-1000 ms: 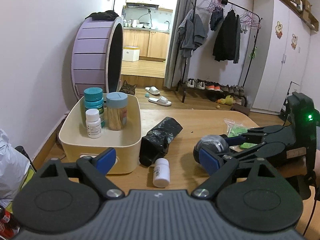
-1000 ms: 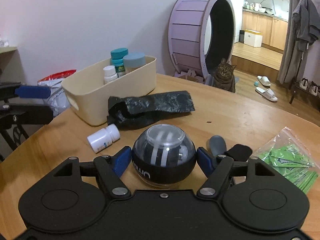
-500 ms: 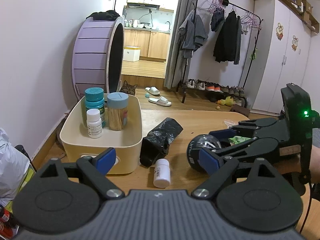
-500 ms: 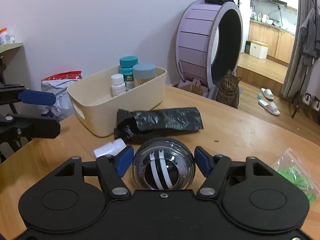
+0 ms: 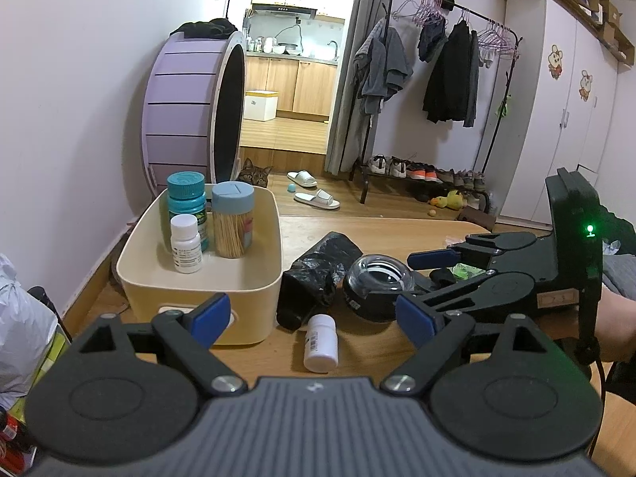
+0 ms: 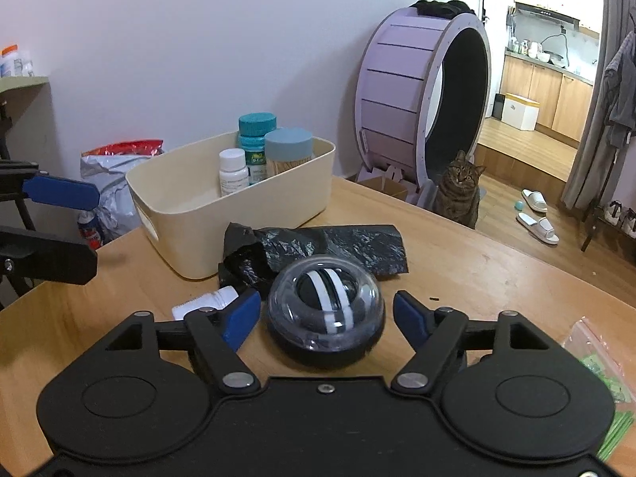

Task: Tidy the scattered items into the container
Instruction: 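Lift the black ball gadget off the table with the right gripper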

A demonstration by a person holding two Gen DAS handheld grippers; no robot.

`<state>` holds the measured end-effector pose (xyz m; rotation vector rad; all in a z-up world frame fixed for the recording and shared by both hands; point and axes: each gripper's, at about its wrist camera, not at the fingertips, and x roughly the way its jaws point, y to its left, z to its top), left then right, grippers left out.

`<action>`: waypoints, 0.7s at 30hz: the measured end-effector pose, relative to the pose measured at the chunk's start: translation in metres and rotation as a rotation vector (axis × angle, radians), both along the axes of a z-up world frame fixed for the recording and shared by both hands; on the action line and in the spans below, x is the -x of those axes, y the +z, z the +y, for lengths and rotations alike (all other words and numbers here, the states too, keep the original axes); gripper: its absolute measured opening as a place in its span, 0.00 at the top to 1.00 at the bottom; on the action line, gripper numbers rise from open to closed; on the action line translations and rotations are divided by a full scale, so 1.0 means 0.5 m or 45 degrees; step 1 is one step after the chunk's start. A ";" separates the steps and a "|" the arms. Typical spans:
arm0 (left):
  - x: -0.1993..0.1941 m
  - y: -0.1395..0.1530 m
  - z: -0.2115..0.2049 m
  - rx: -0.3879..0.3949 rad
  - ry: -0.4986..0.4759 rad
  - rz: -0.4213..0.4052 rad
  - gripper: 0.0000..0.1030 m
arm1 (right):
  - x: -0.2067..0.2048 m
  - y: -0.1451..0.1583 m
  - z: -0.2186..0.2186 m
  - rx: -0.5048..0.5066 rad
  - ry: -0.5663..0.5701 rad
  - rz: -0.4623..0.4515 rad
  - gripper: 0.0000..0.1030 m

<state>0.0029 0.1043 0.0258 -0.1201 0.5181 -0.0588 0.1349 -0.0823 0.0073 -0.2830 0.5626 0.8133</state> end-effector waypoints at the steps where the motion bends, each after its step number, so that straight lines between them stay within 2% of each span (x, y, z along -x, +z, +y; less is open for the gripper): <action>1: 0.000 0.000 -0.001 0.001 -0.002 0.001 0.13 | -0.001 -0.001 -0.003 -0.004 -0.003 0.002 0.27; 13: -0.004 -0.004 -0.004 -0.001 -0.023 0.009 0.13 | -0.012 -0.026 0.009 -0.003 0.026 0.009 0.22; 16: -0.004 -0.004 -0.004 -0.002 -0.026 0.010 0.13 | -0.013 -0.031 0.013 -0.007 0.029 0.019 0.30; 21: -0.003 -0.004 -0.003 0.001 -0.025 0.010 0.13 | -0.016 -0.031 0.007 -0.025 0.019 0.029 0.32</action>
